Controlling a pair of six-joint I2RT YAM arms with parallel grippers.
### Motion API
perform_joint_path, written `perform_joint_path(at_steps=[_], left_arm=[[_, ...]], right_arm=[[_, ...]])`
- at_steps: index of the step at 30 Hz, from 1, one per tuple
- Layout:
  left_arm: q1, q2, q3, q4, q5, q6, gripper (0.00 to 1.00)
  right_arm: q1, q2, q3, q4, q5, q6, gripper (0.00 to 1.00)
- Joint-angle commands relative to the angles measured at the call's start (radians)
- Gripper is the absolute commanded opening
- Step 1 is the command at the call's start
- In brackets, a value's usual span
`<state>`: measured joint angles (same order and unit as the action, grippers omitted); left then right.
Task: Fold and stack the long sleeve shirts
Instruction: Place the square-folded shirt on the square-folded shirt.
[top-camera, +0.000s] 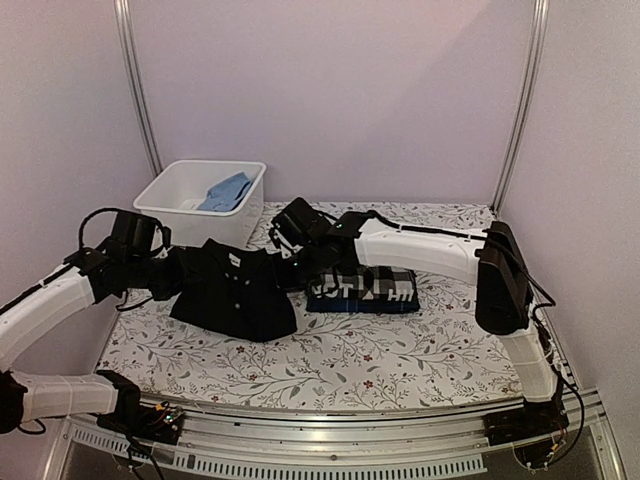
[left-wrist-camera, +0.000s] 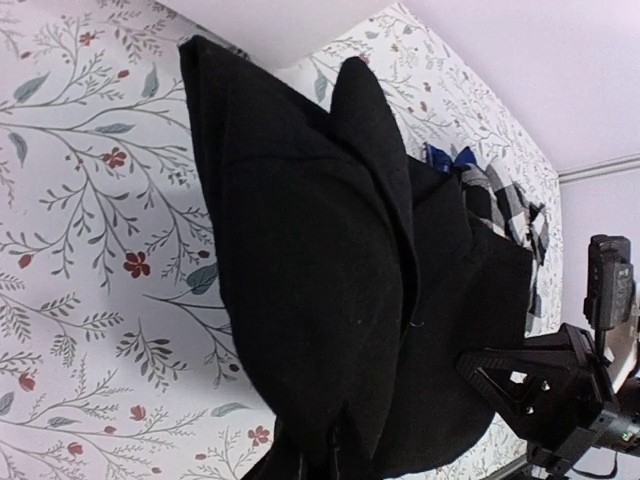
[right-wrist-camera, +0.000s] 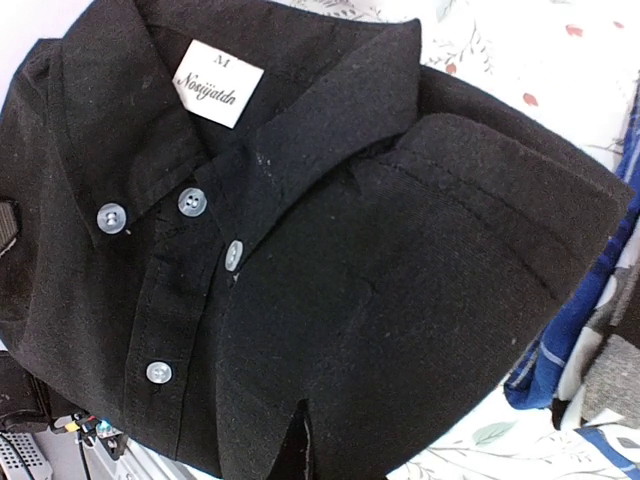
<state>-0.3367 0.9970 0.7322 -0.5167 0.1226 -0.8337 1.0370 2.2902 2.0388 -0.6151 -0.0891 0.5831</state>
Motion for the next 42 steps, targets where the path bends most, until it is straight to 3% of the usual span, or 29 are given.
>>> perform_joint_path(at_steps=[1, 11, 23, 32, 42], left_arm=[[-0.053, 0.061, 0.116, 0.009, 0.019, 0.021, 0.0], [-0.202, 0.349, 0.407, 0.077, 0.012, 0.019, 0.0], [-0.314, 0.809, 0.793, 0.12, 0.039, -0.01, 0.0], [-0.315, 1.006, 0.857, 0.153, 0.094, -0.017, 0.0], [-0.312, 1.091, 0.869, 0.142, 0.069, 0.001, 0.0]], right_arm=[[-0.037, -0.117, 0.027, -0.063, 0.054, -0.057, 0.0], [-0.205, -0.34, -0.181, -0.087, 0.139, -0.141, 0.0], [-0.479, -0.536, -0.445, -0.029, 0.05, -0.226, 0.0], [-0.563, -0.537, -0.565, 0.022, 0.032, -0.247, 0.0], [-0.596, -0.495, -0.681, 0.076, 0.044, -0.232, 0.02]])
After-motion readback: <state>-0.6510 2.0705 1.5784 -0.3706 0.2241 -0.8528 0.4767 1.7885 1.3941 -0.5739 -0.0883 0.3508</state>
